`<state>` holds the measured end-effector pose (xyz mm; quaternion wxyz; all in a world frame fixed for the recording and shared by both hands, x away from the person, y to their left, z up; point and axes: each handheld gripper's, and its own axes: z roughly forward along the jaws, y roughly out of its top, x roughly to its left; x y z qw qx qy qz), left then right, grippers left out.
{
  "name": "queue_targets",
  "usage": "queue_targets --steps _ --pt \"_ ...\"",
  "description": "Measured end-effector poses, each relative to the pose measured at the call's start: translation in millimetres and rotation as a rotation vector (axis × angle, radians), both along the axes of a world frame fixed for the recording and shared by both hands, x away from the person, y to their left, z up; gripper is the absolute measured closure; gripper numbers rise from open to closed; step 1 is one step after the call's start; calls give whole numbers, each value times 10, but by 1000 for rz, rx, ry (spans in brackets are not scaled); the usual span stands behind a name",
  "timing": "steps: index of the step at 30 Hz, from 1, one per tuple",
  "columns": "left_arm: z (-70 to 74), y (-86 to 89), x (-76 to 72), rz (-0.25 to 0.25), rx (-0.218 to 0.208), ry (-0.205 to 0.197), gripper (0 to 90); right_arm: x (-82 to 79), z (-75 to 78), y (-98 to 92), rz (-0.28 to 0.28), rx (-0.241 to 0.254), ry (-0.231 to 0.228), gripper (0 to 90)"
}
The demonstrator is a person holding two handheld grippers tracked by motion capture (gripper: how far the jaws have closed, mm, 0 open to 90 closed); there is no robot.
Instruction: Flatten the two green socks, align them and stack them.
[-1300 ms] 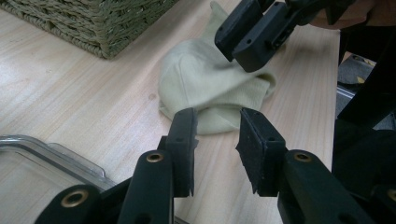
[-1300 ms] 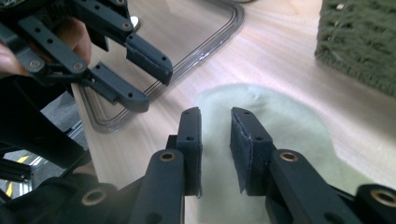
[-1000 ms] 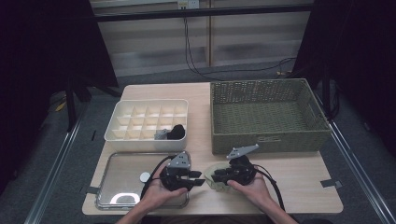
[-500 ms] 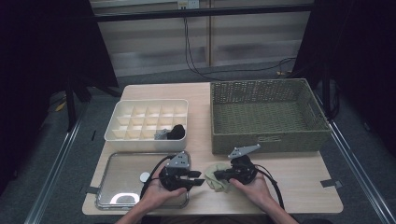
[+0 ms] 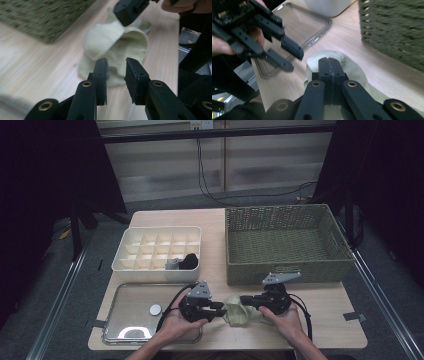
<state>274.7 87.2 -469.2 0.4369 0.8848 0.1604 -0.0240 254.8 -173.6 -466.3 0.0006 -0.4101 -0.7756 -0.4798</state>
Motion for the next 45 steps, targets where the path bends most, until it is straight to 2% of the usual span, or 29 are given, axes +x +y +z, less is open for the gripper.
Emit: queue_targets --steps 4,6,8,11,13,14,19,22,27,28,30,31,33,38,40,41,42,45 --pt "44 -150 -47 -44 -8 -10 725 9 9 -41 -11 11 -10 900" --pt "-6 -227 -33 -48 -2 -2 725 9 11 -39 -14 9 -5 900" --pt "-95 -274 -2 -38 30 1 723 5 15 -42 -20 8 -5 900" --pt "-164 -266 42 -11 67 5 691 -21 31 -80 -27 7 -12 900" --pt "-190 -258 66 -2 73 7 671 -56 44 -149 -41 17 -20 900" --pt "-211 -246 84 18 74 17 671 -68 47 -171 -47 20 -20 900" --pt "-228 -269 47 0 111 1 670 -206 26 -332 -78 16 -20 900" --pt "-240 -269 44 -1 99 -1 670 -289 -23 -430 -101 2 -5 900" --pt "-226 -262 34 -8 119 -5 670 -415 -78 -602 -147 3 16 900" --pt "-233 -265 29 -8 107 -5 670 -433 -88 -618 -142 0 23 899" --pt "-227 -258 27 -17 117 -10 668 -481 -89 -638 -146 -3 19 900" --pt "-238 -264 18 -5 98 -1 668 -501 -84 -651 -153 0 17 895" --pt "-235 -260 20 -5 99 0 667 -536 -78 -700 -161 4 8 871" --pt "-223 -255 20 -12 112 -5 663 -519 -86 -729 -171 2 6 839" --pt "-220 -248 -1 -5 108 5 663 -489 -92 -712 -174 -13 1 814" --pt "-206 -238 2 -18 126 2 662 -480 -87 -710 -180 -12 -4 802" --pt "-206 -238 2 -18 126 2 662 -480 -87 -710 -180 -12 -4 802" --pt "-201 -206 -11 -29 133 -9 659 -462 12 -743 -201 13 -40 773"
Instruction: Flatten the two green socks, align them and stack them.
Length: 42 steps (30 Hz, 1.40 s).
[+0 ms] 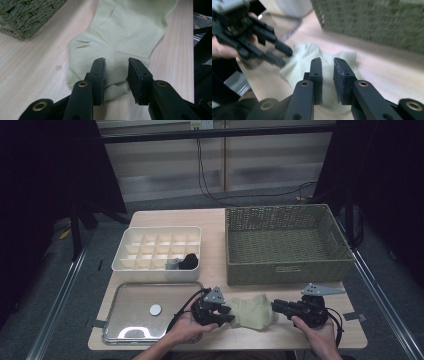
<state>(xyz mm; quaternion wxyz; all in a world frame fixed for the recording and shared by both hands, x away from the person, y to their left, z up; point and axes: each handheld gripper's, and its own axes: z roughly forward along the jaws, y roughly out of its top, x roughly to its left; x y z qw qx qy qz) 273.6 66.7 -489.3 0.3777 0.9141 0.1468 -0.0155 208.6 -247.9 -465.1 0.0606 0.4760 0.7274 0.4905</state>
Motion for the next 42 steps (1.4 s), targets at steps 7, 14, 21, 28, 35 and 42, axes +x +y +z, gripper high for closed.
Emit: queue_targets --steps 7,14,21,28,35,42 --pt "17 32 -22 9 -23 17 657 62 -50 54 32 -12 34 747" --pt "69 193 -15 31 -50 40 691 146 -173 300 98 -100 93 608" --pt "72 341 -41 43 -50 59 693 261 -187 541 154 -124 105 580" --pt "68 458 -11 58 -50 65 703 400 -112 992 236 -127 92 680" --pt "101 575 6 89 -73 67 695 470 -154 1259 291 -138 91 717" --pt "119 634 11 109 -83 61 672 498 -304 1307 304 -179 101 683"
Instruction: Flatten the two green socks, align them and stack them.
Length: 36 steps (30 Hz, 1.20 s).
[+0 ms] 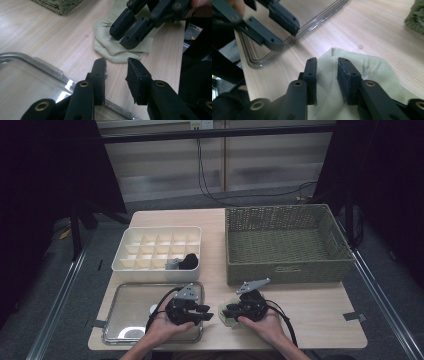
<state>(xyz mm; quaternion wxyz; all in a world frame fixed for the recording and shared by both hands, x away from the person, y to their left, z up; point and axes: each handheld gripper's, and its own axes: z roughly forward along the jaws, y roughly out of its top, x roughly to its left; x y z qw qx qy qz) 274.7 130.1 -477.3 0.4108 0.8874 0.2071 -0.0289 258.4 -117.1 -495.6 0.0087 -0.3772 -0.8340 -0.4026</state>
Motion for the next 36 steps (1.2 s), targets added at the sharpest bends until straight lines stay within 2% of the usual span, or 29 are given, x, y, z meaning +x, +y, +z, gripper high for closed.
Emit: queue_targets --steps 1,3,5,6,8,12,15,17,20,25,31,32,33,36 --pt "8 17 0 -7 18 -4 672 0 0 0 0 0 0 683" --pt "15 37 -1 5 23 -7 671 -20 -39 36 20 -12 -19 669" --pt "32 39 -13 -1 -5 -4 667 -32 -28 51 26 -44 -39 702" --pt "32 39 -13 -1 -5 -4 665 -32 -28 51 26 -44 -39 702" --pt "28 33 -11 -9 3 -10 663 -46 -34 58 8 -61 -63 788" --pt "30 30 -13 -13 4 -13 661 -39 -40 45 -8 -54 -53 820" --pt "24 23 -22 -14 -8 -12 660 -31 -44 35 -10 -38 -43 826" --pt "9 7 -26 -13 -4 -11 659 -10 -54 7 -15 -10 -14 828" --pt "-15 -38 -42 -24 5 -2 657 1 -46 -15 -17 9 -2 838" --pt "-11 -48 -51 -38 10 -4 655 1 13 -69 -31 46 -4 843" --pt "-18 -39 -23 -22 13 -4 655 -1 111 -149 -49 94 -17 846" --pt "-26 -43 -19 -11 6 -1 657 11 140 -188 -56 117 -21 846" --pt "-24 -41 -7 -6 22 -5 657 11 140 -188 -56 117 -21 846" --pt "-43 -87 -4 -6 -7 -5 660 19 201 -261 -76 145 -35 848"
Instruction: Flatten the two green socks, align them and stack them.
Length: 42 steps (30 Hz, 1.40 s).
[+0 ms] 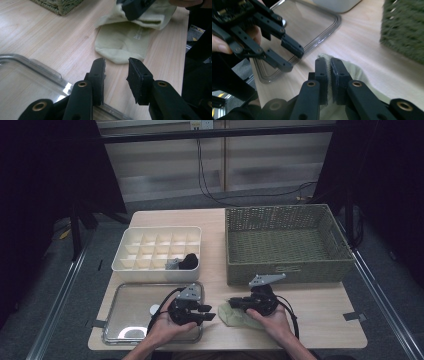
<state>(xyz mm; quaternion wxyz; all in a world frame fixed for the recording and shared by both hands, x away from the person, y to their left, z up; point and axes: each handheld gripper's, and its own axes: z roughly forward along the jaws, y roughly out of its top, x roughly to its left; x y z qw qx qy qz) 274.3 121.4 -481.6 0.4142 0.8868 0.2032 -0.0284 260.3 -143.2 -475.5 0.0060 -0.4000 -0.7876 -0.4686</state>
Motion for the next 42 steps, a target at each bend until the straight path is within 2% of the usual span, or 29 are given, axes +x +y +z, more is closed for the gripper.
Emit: queue_targets --steps 5,9,11,13,14,15,16,18,21,22,25,26,28,33,34,36,37,39,42 --pt "-10 -62 -28 -31 26 4 663 -3 99 -69 -15 39 -19 849" --pt "-48 -145 -29 -33 21 13 677 -4 174 -103 -24 70 -42 849" --pt "-71 -252 -23 -51 43 8 677 -13 256 -140 -33 90 -63 849" --pt "-92 -301 -27 -58 35 12 677 -22 289 -155 -39 97 -69 850" --pt "-100 -311 -35 -61 48 15 677 -24 304 -167 -44 102 -72 850" --pt "-100 -311 -35 -61 48 15 677 -24 304 -167 -44 102 -72 850" --pt "-119 -326 -41 -58 45 14 678 -17 325 -181 -49 126 -69 850" --pt "-137 -344 -42 -53 47 22 681 -16 352 -185 -48 144 -70 850" --pt "-144 -367 -34 -59 45 19 685 -23 377 -182 -47 155 -72 851" --pt "-142 -371 -37 -69 58 14 685 -33 412 -184 -48 171 -79 851" --pt "-147 -375 -44 -70 55 24 685 -34 460 -178 -49 176 -94 851" --pt "-142 -373 -53 -71 65 24 685 -33 485 -175 -53 180 -98 851" --pt "-138 -365 -63 -69 46 23 684 -33 540 -167 -52 191 -113 851" --pt "-87 -306 -55 -61 36 20 683 -29 625 -105 -42 195 -133 851" --pt "-87 -291 -54 -52 14 23 683 -15 648 -63 -35 200 -137 851" --pt "-61 -243 -36 -36 10 27 683 6 670 -4 -28 204 -139 851" --pt "-29 -177 -10 -26 17 16 683 14 686 34 -20 201 -143 851" --pt "8 -107 9 -3 -15 13 682 28 727 108 -7 201 -148 851" --pt "55 -18 29 13 -22 5 682 52 769 174 1 195 -156 851"
